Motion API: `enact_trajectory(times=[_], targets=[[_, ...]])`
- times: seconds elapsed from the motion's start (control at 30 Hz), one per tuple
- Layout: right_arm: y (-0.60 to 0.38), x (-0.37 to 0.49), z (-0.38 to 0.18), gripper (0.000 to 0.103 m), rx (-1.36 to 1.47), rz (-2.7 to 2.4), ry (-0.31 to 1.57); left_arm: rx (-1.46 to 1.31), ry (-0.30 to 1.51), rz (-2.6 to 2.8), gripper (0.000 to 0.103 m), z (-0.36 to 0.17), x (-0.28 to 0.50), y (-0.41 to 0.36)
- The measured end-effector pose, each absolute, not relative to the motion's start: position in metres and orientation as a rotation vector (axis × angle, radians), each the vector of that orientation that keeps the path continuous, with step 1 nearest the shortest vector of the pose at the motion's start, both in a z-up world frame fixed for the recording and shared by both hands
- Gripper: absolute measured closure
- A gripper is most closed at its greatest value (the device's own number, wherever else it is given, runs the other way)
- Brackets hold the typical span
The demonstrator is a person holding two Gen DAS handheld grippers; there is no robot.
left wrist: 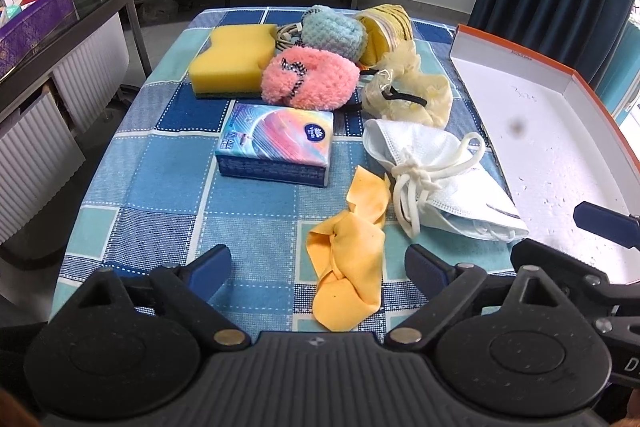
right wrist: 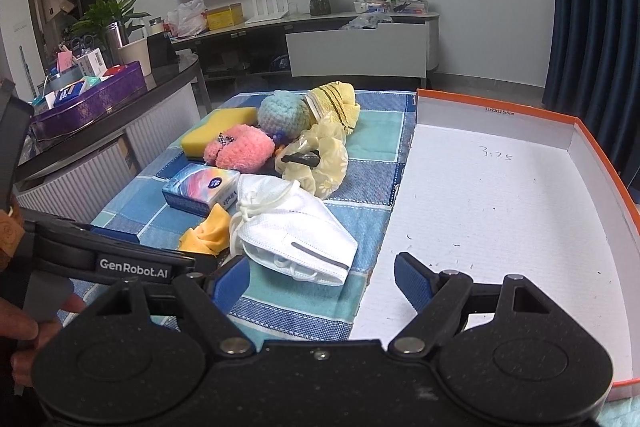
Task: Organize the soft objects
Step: 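Grasp the yellow cloth with the left tool while the right tool grasps the white mask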
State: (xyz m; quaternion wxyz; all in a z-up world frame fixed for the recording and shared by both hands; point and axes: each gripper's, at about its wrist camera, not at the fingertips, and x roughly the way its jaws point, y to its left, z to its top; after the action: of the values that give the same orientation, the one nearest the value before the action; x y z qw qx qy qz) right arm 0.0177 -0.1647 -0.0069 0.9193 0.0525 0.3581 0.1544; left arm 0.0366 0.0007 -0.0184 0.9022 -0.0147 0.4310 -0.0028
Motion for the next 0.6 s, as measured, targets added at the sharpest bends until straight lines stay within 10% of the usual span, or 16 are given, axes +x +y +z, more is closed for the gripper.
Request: enact_trajectory(times=[0.2, 0.47, 0.6], targets=[[-0.161, 0.021, -0.007, 0.010, 0.101, 0.320, 0.742, -0.019, 0.916, -0.009, 0.021, -0.025, 0.044, 0.000], [-0.153, 0.034, -0.006, 0.010, 0.075, 0.347, 0.774, -0.019, 0.876, -0.078, 0.074, -0.020, 0.043, 0.002], [-0.144, 0.047, -0.007, 0.010, 0.055, 0.395, 0.813, -0.029, 0.845, -0.064, 0.078, -0.013, 0.039, 0.008]])
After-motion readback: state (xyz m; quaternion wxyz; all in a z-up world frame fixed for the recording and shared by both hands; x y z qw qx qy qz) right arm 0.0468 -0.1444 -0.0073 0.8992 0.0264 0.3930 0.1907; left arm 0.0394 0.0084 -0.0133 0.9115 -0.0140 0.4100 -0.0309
